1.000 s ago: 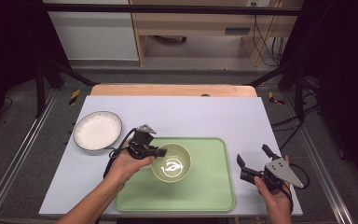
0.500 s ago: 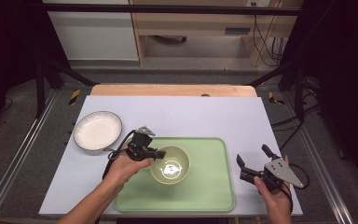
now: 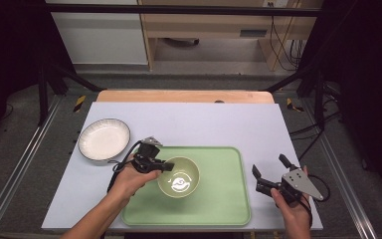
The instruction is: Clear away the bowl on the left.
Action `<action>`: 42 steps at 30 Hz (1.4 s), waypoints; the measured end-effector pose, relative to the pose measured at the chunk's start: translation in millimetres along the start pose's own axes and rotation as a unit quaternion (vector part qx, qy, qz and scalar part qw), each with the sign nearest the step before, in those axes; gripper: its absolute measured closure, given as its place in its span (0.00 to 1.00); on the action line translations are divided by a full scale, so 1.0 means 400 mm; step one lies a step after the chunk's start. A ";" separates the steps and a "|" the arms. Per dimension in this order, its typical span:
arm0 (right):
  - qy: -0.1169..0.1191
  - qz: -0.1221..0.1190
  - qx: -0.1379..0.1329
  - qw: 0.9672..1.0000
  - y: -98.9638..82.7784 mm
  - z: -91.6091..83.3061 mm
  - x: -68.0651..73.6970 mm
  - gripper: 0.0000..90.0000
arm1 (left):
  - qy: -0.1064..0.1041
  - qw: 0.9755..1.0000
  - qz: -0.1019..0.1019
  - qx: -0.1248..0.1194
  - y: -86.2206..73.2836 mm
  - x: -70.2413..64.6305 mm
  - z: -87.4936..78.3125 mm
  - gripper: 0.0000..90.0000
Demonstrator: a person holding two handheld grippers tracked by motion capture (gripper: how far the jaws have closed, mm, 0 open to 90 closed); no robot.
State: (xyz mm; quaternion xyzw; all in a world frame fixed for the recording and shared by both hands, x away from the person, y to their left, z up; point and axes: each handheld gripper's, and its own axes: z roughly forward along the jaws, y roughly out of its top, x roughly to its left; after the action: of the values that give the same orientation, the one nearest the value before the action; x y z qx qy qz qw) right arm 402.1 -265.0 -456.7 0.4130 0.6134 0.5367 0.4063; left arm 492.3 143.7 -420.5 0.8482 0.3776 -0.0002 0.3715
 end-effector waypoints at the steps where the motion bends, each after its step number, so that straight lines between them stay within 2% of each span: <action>1: 0.001 0.001 0.001 1.000 0.000 0.000 0.000 0.05 | 0.000 1.000 0.001 0.001 -0.001 0.000 0.000 0.93; 18: 0.000 0.000 0.002 1.000 0.000 0.000 0.000 0.05 | -0.001 1.000 -0.002 0.009 -0.011 0.010 0.011 0.93; 21: 0.001 0.000 0.002 1.000 0.000 0.001 0.001 0.05 | -0.009 1.000 -0.008 0.008 -0.013 0.009 0.011 0.93; 26: 0.002 -0.001 0.002 1.000 0.000 0.001 0.001 0.05 | -0.004 1.000 0.000 0.016 -0.012 0.011 0.013 0.92; 42: 0.003 0.000 0.002 1.000 -0.001 0.001 0.001 0.05 | 0.000 1.000 -0.001 0.026 -0.010 0.008 0.028 0.92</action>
State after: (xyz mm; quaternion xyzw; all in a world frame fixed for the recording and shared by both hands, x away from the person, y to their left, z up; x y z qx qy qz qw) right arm 402.4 -264.4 -457.1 0.4122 0.6161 0.5364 0.4034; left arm 495.1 140.4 -432.3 0.8571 0.3785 -0.0104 0.3493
